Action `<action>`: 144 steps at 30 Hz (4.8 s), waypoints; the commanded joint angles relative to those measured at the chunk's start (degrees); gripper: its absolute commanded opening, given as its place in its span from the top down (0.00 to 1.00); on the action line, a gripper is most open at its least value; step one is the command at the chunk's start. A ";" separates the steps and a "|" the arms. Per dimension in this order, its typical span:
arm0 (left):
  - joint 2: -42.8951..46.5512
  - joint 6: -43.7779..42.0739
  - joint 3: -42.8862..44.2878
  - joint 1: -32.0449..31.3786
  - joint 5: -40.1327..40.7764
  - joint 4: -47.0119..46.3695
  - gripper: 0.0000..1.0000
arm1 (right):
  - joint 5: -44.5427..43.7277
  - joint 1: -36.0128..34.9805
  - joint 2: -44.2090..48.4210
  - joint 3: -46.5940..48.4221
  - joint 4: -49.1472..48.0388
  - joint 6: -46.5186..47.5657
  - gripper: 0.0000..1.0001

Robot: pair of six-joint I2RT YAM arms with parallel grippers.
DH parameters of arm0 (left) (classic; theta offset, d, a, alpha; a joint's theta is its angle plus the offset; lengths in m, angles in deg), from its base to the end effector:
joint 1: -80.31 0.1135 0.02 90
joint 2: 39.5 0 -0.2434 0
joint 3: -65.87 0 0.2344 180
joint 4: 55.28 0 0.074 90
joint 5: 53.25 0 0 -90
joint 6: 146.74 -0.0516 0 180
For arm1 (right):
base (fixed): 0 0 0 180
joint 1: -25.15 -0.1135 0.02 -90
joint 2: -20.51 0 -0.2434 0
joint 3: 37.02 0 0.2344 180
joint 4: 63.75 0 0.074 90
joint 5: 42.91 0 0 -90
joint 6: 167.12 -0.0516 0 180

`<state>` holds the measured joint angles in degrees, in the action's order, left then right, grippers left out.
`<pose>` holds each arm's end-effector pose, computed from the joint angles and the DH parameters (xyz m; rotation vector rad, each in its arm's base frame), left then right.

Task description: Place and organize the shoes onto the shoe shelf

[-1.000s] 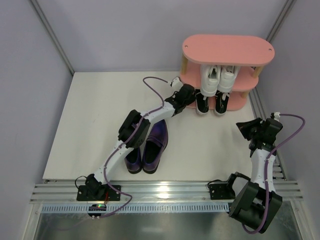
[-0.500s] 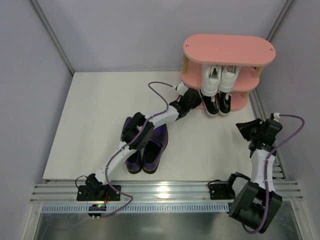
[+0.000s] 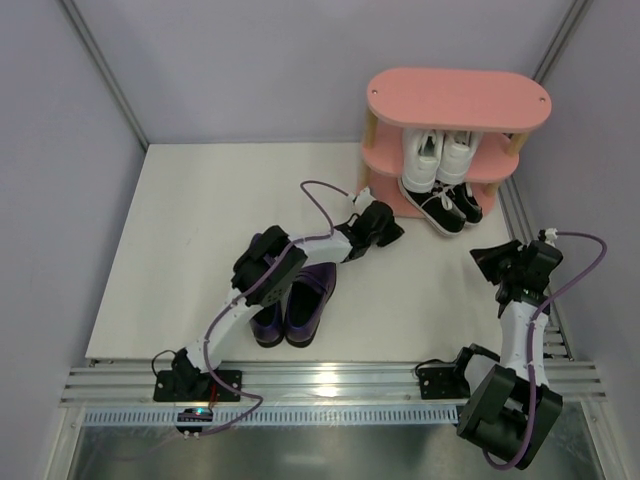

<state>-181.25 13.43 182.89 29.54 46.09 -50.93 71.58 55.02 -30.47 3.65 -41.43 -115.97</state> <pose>0.3437 -0.4077 0.1054 -0.4898 2.2183 -1.0698 0.1834 -0.0807 0.1954 0.9872 1.8893 0.5487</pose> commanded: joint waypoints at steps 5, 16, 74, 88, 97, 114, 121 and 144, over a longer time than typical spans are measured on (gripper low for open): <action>10.62 -4.33 -7.09 4.88 -0.11 -1.66 1.00 | -0.05 0.37 1.76 -0.62 -2.04 1.32 0.96; 32.75 -14.62 -25.71 4.97 3.84 5.29 1.00 | 5.64 11.95 -7.36 4.29 -11.50 -7.19 0.96; 99.38 -16.56 -65.54 4.97 7.53 32.63 1.00 | 1.35 -1.56 -58.71 28.21 -27.96 -7.56 0.96; 104.31 -15.94 -65.10 4.97 8.41 36.06 1.00 | 1.79 -5.08 -52.91 18.72 -29.81 -7.99 0.96; 105.36 -15.24 -65.80 4.97 8.76 36.84 1.00 | 1.44 -5.79 -50.89 16.52 -30.16 -7.91 0.96; 104.58 -15.15 -66.07 4.97 8.41 35.27 1.00 | 0.46 -6.14 -26.63 3.69 -16.63 -4.57 0.96; 104.14 -14.54 -66.68 4.97 8.23 34.30 1.00 | 5.39 -8.24 -29.61 6.14 -16.54 -5.35 0.96; 106.33 -14.71 -66.33 5.06 10.69 37.81 1.00 | -1.55 -17.74 -43.41 22.85 -21.29 -12.74 0.96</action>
<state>-75.44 -1.43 115.88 34.35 55.16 -13.16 74.45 36.72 -74.34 22.19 -56.60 -127.51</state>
